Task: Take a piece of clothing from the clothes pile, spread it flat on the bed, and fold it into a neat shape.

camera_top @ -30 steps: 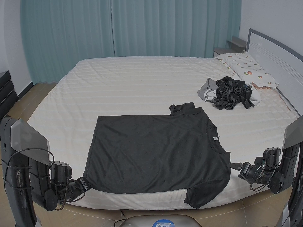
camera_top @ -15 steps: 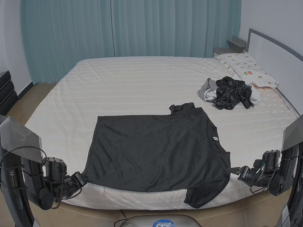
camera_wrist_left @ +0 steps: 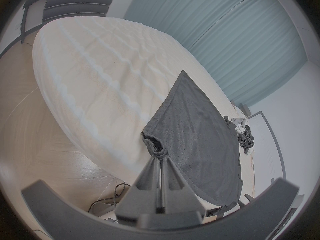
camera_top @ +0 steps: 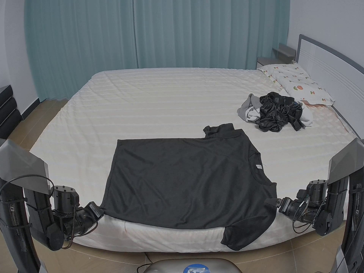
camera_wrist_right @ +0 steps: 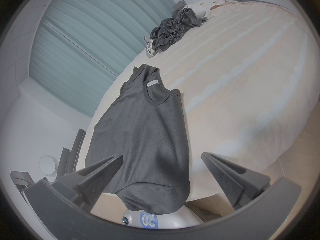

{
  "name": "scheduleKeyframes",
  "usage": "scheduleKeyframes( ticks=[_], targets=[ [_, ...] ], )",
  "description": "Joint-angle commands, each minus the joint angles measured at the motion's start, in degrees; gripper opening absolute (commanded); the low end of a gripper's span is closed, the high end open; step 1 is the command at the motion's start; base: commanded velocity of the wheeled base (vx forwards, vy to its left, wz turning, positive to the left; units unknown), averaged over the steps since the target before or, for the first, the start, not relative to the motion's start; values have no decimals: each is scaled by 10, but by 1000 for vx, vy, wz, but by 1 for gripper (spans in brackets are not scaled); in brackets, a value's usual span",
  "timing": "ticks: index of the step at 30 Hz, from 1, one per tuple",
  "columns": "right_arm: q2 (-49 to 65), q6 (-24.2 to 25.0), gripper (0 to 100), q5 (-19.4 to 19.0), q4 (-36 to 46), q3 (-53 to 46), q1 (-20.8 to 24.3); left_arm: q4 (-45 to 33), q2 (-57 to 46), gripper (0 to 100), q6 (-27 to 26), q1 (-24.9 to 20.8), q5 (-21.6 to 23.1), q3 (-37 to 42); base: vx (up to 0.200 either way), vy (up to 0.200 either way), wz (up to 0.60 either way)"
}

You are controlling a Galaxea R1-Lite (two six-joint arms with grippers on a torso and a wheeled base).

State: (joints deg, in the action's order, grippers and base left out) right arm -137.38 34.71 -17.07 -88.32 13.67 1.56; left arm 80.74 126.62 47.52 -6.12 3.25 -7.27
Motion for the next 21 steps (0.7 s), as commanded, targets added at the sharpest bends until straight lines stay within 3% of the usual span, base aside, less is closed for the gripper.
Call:
scheduleKeyframes(
  ticks=[1, 12, 15, 21],
  targets=[
    [-25, 0, 0, 8, -4, 21, 2, 0, -1, 0, 0, 1, 0, -1, 0, 0, 0],
    [18, -4, 0, 20, 12, 64, -4, 0, -13, 0, 1, 5, -1, -3, 0, 0, 0],
    [27, -6, 0, 20, 24, 82, -5, 0, -25, 0, 29, 6, -1, -10, 0, 0, 0],
    [39, -10, 0, 20, 83, 141, -2, 0, -25, 0, 41, 6, -1, -16, 0, 0, 0]
  ],
)
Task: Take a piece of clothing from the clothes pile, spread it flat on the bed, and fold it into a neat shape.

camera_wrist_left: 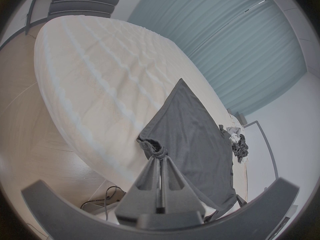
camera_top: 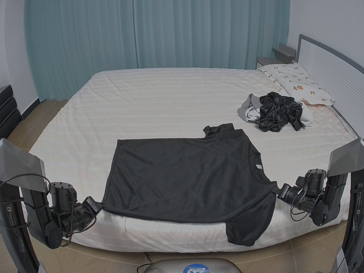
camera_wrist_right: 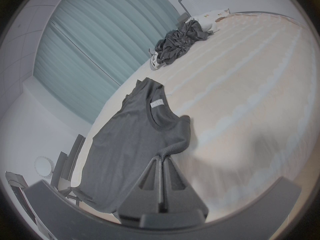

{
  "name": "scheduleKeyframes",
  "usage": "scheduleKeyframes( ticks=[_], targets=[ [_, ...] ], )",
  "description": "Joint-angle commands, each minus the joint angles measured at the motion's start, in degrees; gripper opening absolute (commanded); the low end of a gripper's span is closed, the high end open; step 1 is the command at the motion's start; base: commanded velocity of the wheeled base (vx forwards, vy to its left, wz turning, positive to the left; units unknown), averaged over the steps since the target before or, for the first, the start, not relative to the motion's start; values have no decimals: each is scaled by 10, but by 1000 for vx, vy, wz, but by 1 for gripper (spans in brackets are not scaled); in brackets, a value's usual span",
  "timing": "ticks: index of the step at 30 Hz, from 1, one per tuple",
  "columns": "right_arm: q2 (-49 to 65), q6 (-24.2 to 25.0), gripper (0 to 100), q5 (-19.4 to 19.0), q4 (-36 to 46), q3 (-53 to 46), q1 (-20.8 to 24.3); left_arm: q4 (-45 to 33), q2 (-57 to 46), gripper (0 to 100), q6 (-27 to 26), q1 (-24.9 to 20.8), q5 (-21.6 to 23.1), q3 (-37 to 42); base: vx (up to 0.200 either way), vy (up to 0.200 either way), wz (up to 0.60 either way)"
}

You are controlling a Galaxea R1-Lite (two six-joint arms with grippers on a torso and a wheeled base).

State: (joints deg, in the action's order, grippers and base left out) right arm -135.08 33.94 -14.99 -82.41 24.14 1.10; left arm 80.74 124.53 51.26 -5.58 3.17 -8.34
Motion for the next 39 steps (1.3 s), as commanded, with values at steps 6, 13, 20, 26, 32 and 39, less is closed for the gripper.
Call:
scheduleKeyframes(
  ticks=[6, 13, 20, 26, 32, 39],
  targets=[
    [12, -3, 0, 0, 98, 111, 7, 0, -1, 0, 23, 1, 0, -16, 0, 0, 0],
    [-9, -3, 0, 0, 149, 181, 6, 0, 12, 0, 28, 7, 0, -26, 0, 0, 0],
    [-40, -4, 100, 0, 150, 203, 9, 0, 28, 0, 28, 14, 0, -31, 0, 0, 0],
    [-9, -3, 100, -1, 146, 170, -12, 0, 29, 0, 28, 15, 1, -31, 0, 0, 0],
    [52, 1, 100, -8, 146, 80, -14, 0, 28, 0, 28, 17, 1, -31, 0, 0, 0],
    [68, -1, 100, -61, 140, -30, 7, 0, 25, 0, 28, 17, 1, -30, 0, 0, 0]
  ],
)
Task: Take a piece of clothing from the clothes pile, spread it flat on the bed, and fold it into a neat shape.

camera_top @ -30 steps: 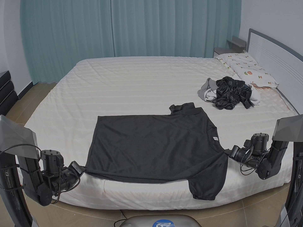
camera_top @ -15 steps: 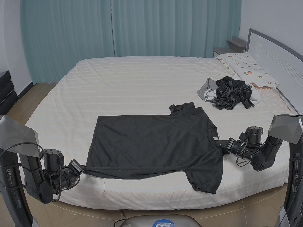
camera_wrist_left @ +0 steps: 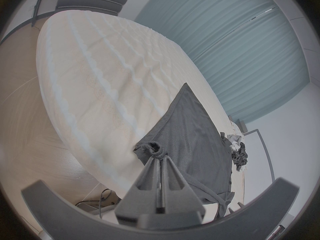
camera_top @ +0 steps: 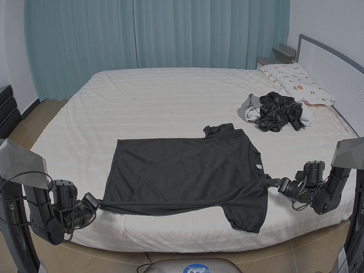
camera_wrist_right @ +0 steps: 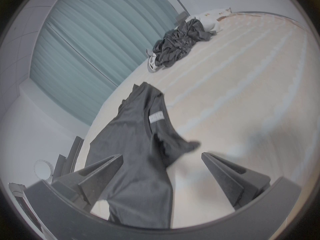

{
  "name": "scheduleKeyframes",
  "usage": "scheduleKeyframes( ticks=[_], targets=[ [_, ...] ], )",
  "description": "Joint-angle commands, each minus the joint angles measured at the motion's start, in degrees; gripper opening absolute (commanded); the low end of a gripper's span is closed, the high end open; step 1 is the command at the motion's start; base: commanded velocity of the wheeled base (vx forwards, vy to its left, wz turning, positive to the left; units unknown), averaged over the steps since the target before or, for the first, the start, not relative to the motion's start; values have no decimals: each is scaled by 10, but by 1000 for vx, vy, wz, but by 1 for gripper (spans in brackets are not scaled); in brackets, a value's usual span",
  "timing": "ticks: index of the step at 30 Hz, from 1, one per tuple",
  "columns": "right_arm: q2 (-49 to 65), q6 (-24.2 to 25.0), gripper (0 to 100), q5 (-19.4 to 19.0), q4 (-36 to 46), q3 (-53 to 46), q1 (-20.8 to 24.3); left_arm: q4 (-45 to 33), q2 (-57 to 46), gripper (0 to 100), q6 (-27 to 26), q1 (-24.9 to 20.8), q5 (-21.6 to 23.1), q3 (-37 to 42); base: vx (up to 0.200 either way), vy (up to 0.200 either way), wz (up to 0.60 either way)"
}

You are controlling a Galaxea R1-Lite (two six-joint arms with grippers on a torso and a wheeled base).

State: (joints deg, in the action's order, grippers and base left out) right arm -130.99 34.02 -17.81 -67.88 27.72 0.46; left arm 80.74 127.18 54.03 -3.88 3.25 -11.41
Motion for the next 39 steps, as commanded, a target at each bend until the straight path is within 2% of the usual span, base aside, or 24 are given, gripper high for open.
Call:
scheduleKeyframes(
  ticks=[1, 12, 20, 21, 31, 37, 39],
  targets=[
    [22, -3, 100, -40, -8, -71, 15, 0, -3, 0, 0, 0, 0, 1, 0, 0, 0],
    [-48, -3, 100, -44, -98, -81, 46, 0, -1, 0, -1, 0, 0, 0, 0, 0, 0],
    [-53, 3, 100, -47, -108, -74, 45, 0, 0, 0, -1, 0, 0, 0, 0, 0, 0],
    [-54, 3, 0, -47, -108, -73, 45, 0, 0, 0, -1, 0, 0, 0, 0, 0, 0],
    [-78, 3, 0, -43, -147, -79, 42, 0, 0, 0, -1, 0, 0, 0, 0, 0, 0],
    [-60, 3, 0, -42, -155, -105, 33, 0, -1, 0, -1, 0, 0, 0, 0, 0, 0],
    [-35, 0, 0, -42, -177, -142, 23, 0, -4, 0, -3, 0, -1, 2, 0, 0, 0]
  ],
)
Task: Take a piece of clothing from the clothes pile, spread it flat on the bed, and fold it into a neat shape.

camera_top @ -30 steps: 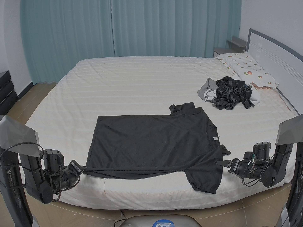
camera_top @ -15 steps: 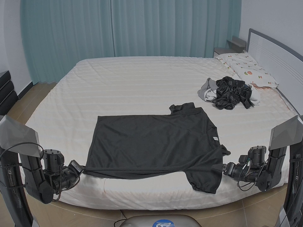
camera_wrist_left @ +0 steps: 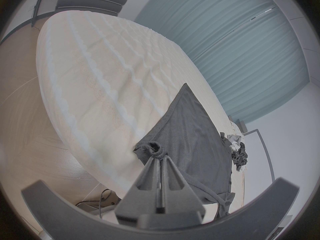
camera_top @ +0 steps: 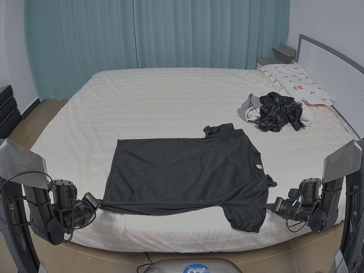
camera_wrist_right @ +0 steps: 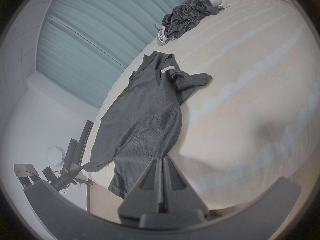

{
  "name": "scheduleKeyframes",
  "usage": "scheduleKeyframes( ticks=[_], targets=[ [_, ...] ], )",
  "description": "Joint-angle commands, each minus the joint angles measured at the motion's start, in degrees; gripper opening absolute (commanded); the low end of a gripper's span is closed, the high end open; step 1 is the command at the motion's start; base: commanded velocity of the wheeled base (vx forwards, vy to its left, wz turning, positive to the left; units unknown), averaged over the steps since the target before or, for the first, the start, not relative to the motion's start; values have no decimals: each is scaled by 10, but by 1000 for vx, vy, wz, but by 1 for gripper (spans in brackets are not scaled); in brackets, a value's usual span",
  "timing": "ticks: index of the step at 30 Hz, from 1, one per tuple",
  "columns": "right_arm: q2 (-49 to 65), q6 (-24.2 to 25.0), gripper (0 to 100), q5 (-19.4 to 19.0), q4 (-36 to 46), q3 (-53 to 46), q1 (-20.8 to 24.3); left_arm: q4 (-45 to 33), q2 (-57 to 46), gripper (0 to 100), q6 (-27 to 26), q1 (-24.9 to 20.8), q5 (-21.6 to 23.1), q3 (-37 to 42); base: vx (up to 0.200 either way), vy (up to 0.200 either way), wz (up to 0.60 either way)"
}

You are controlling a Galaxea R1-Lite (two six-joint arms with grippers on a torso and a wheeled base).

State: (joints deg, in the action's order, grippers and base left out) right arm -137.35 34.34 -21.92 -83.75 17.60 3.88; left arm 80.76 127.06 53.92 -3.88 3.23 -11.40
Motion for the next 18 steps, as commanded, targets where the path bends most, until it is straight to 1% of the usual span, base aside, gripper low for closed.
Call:
scheduleKeyframes(
  ticks=[1, 2, 3, 7, 8, 10, 15, 16, 17, 18],
  targets=[
    [34, -5, 0, -1, -26, -51, -18, -1, -2, 0, -3, 0, -2, 2, 0, 0, 0],
    [34, -5, 0, -1, -26, -51, -18, -1, -2, 0, -3, 0, -2, 2, 0, 0, 0],
    [38, -8, 0, -1, -35, -63, -30, -1, -2, 0, -5, 0, -2, 3, 0, 0, 0],
    [50, -15, 0, -1, -35, -77, -47, -1, -3, 0, -14, 0, -4, 6, 0, 0, 0],
    [60, -20, 0, -2, -35, -90, -50, 0, -4, 0, -25, 0, -7, 8, 0, 0, 0],
    [76, -39, 0, -4, -35, -116, -51, 0, -8, 0, -46, 0, -9, 13, 0, 0, 0],
    [75, -96, 0, -6, -36, -149, -51, 0, -28, 0, -51, 0, -11, 23, 0, 0, 0],
    [75, -97, 0, -6, -36, -150, -51, 0, -29, 0, -52, -1, -11, 23, 0, 0, 0],
    [74, -123, 0, -6, -36, -163, -51, 0, -38, 0, -73, 0, -15, 34, 0, 0, 0],
    [74, -133, 0, -6, -36, -168, -51, 0, -38, 0, -85, -2, -16, 38, 0, 0, 0]
  ],
)
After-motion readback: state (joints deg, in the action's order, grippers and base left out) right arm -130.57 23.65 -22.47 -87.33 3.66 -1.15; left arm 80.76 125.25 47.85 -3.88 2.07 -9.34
